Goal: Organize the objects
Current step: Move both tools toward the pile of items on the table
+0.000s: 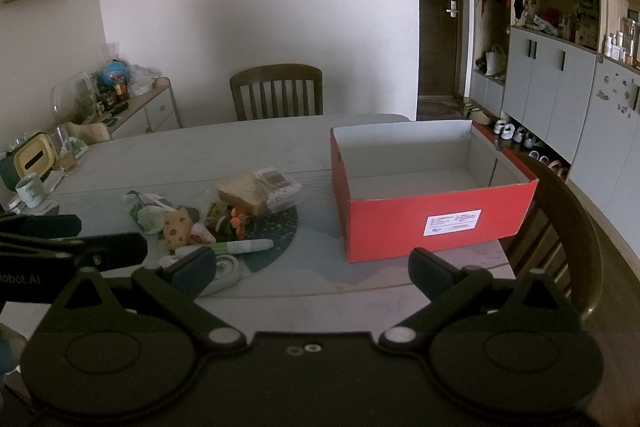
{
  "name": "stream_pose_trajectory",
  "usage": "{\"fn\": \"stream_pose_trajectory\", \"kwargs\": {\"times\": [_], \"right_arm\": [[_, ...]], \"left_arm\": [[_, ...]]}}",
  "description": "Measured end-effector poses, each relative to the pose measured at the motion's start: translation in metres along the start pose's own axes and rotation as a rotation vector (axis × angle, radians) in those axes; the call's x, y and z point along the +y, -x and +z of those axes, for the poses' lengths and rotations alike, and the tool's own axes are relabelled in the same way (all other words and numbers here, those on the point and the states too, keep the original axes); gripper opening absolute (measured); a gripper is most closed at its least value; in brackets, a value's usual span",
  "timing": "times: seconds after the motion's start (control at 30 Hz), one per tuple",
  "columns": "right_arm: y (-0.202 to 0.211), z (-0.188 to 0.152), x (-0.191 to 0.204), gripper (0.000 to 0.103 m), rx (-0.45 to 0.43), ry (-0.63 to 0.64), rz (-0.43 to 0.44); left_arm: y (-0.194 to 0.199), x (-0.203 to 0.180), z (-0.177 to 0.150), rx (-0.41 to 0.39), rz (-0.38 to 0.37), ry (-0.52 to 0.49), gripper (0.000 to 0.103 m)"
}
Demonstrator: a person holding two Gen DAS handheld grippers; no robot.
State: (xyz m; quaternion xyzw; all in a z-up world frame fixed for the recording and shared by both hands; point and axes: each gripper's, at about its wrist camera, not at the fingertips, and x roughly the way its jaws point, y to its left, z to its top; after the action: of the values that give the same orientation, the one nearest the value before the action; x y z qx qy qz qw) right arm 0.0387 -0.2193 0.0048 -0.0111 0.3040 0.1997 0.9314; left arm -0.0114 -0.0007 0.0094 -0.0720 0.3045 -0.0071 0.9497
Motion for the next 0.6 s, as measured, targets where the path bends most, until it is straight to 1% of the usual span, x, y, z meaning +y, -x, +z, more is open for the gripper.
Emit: {"fn": "stream_pose_trajectory", "kwargs": {"times": [0.23,0.33,0.47,0.6], "right_arm": [[-0.001,0.002,-0.002,0.102,-0.007,0.011,0.005],[-0.003,0.003,-0.003,0.102,-0.005,0.017,0.016],[-0.009,0.001,-0.001,0.102,0.004,0.039,0.034],[-0.021,0.001,0.006,0.102,0.026,0.072,0.057]], "left_arm": [[-0.001,-0.004,0.002,-0.007,0.018,0.008,0.103],[0.000,-0.006,0.002,-0.016,0.035,0.006,0.103],[-0.001,-0.005,-0.002,-0.011,0.038,0.013,0.103],[-0.006,0.004,-0.004,0.006,0.076,0.017,0.103]]}}
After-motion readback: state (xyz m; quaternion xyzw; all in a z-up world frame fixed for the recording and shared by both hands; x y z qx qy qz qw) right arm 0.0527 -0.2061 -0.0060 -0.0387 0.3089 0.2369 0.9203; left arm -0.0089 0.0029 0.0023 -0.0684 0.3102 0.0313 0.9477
